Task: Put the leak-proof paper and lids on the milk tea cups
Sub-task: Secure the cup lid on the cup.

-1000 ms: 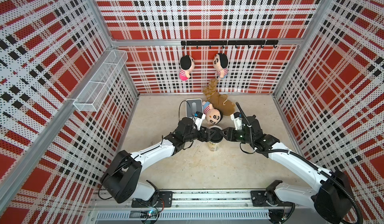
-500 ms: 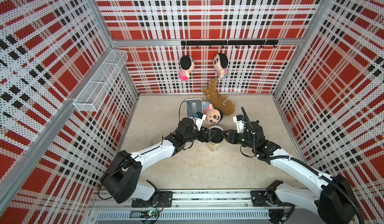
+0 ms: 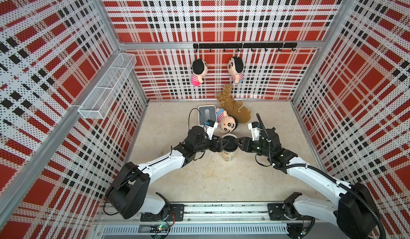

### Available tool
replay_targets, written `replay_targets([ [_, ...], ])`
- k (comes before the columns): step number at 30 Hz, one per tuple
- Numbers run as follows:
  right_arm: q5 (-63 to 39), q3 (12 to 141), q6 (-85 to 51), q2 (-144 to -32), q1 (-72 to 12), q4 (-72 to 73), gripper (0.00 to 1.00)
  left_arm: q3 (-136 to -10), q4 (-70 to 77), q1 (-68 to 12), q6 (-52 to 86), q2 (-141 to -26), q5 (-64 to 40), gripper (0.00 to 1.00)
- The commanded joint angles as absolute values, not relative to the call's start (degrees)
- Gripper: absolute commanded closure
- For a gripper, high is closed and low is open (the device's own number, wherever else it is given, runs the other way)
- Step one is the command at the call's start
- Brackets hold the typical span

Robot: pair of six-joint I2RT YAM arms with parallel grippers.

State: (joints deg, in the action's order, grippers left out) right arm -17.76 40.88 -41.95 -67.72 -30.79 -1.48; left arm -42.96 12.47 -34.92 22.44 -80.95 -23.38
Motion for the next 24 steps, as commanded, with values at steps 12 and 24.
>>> replay_targets([
  [12,-20.2,50.4,-39.4,-66.2,-29.0,-13.1,0.38,-38.8,-1.4,-34.6,18.7,-84.6,-20.9,0.22],
  [24,-21.6,43.8,-40.5,-64.4,-27.1,-10.7,0.56,-39.1,-1.4,-34.6,18.7,-84.5,-21.0,0.22],
])
